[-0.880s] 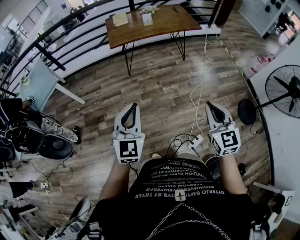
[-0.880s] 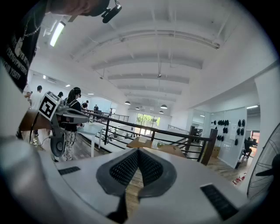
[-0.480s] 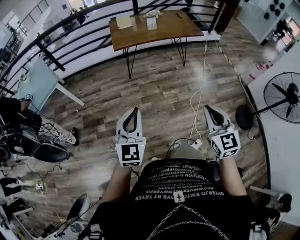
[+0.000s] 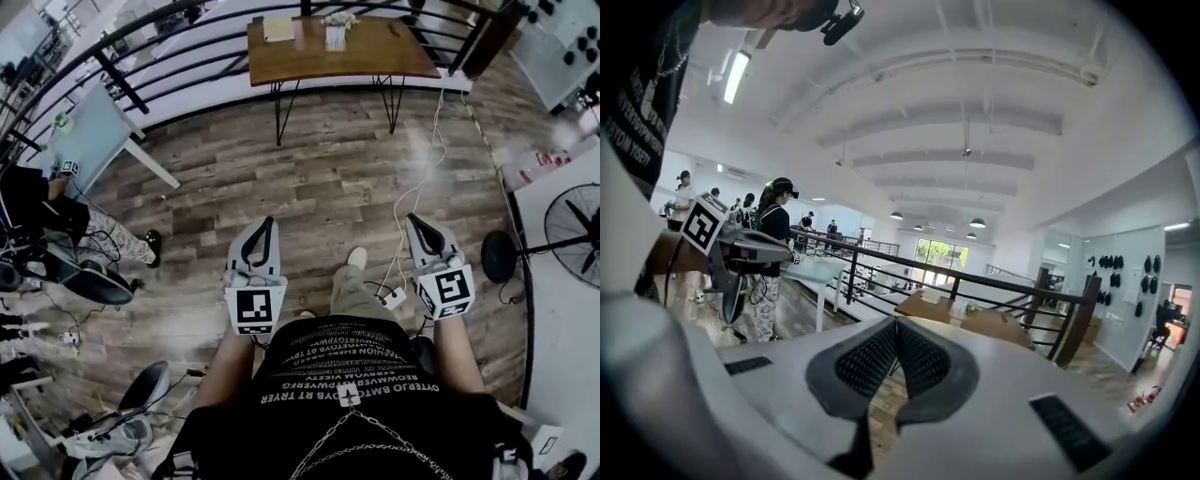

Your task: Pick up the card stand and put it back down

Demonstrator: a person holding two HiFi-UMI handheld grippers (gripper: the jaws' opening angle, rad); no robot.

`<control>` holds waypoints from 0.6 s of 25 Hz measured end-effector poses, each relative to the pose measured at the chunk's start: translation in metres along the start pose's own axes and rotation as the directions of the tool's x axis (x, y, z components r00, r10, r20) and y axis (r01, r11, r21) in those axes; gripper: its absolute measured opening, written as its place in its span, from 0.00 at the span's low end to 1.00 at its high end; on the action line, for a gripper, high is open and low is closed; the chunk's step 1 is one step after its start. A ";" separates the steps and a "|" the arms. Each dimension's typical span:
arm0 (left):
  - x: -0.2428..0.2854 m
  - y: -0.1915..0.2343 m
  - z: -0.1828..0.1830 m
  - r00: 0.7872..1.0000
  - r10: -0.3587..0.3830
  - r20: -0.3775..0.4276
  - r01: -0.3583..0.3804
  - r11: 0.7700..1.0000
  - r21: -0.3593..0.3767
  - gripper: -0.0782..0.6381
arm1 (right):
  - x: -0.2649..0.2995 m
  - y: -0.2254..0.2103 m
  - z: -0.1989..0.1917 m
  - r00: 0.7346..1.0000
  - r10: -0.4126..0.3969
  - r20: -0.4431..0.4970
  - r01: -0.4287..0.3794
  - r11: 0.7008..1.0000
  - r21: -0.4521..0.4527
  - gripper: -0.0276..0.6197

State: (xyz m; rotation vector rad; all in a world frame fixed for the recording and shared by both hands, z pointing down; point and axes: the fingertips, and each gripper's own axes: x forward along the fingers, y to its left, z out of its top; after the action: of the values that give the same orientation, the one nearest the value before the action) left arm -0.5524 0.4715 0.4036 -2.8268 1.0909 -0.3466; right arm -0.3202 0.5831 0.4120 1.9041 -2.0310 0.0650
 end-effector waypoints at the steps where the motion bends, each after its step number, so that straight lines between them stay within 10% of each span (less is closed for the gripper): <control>1: 0.006 0.002 0.001 1.000 0.010 -0.007 -0.010 1.000 0.004 0.15 | 0.009 -0.006 -0.005 1.000 0.011 0.000 -0.011 1.000 0.011 0.07; 15: 0.166 -0.050 0.035 0.995 -0.064 -0.082 0.061 0.997 -0.045 0.15 | 0.093 -0.157 -0.030 0.998 0.065 -0.008 -0.064 0.994 0.084 0.07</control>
State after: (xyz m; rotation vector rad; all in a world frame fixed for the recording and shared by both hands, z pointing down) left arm -0.3917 0.3968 0.4070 -2.9134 1.0383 -0.4554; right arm -0.1637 0.4878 0.4345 1.8823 -2.1129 0.1787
